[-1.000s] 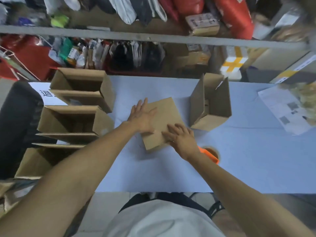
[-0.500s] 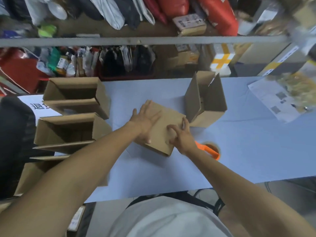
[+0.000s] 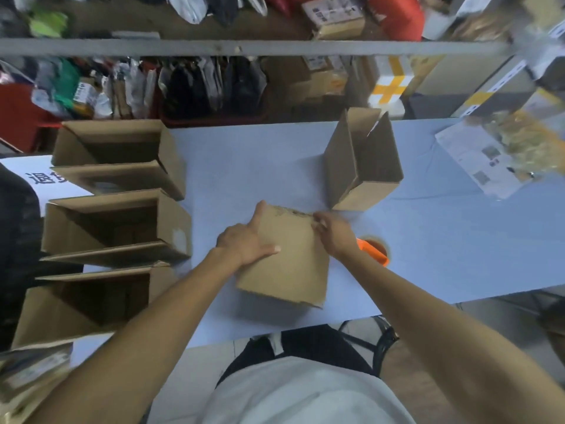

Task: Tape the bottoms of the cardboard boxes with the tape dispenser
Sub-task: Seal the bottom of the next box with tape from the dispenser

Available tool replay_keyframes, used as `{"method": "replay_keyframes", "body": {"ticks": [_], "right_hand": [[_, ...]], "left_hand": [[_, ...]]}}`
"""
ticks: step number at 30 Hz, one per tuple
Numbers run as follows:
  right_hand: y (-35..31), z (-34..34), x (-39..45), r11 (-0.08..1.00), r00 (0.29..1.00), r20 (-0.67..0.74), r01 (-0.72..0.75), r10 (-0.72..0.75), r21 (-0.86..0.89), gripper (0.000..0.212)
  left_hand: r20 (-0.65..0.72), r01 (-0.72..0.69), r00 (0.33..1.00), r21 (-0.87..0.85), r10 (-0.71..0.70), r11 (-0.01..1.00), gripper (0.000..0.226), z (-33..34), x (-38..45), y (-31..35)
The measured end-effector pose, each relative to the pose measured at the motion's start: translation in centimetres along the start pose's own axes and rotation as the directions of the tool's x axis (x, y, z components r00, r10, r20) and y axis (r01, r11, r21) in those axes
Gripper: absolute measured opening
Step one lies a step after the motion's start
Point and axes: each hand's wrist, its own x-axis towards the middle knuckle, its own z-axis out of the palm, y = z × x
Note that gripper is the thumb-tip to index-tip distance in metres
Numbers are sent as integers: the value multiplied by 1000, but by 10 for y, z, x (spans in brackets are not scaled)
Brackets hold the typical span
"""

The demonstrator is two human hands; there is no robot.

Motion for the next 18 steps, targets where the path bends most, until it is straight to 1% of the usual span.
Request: {"method": "replay_keyframes", "body": {"ticks": [2,4,5,7,9,10,12,14,16,18], "right_hand": [[-2,1,-2,996,996,-12,87,-87,-11,25],[-4,3,-7,983,983,27,182,-182,-17,27],[-3,4,-12,976,975,61,217,-215,-20,28],[-1,6,-20,974,969,118,225,-219,-38,37],[3,4,-24,976,973,119,205,-196,-68,48],[5,0,-24,973,971,113,220,-211,-72,51],[7,-8,-21,956,954,139,280,-267,-89,53],[9,-13,-13,941,937,203,312,-283,-133,49],[8,-13,-7,959,946,221,264,-236,-106,42],[7,-13,-5,978,954,237,204,-185,-54,39]], "left_hand": [[-39,54,997,-121,-59,991,107,21,-20,2],[-61,93,993,-164,-104,982,89,34,-33,6],[-59,70,995,-153,-80,986,83,38,-35,8],[-63,-53,997,-183,42,982,81,41,-35,10],[-109,-175,982,-243,152,954,81,40,-32,12],[-135,-208,975,-259,178,943,80,40,-31,12],[-154,-230,969,-283,193,931,77,38,-25,14],[-124,-242,969,-326,213,914,72,35,-17,18],[-105,-271,963,-341,250,900,65,29,-7,23],[-111,-287,958,-297,266,911,51,24,0,27]]}}
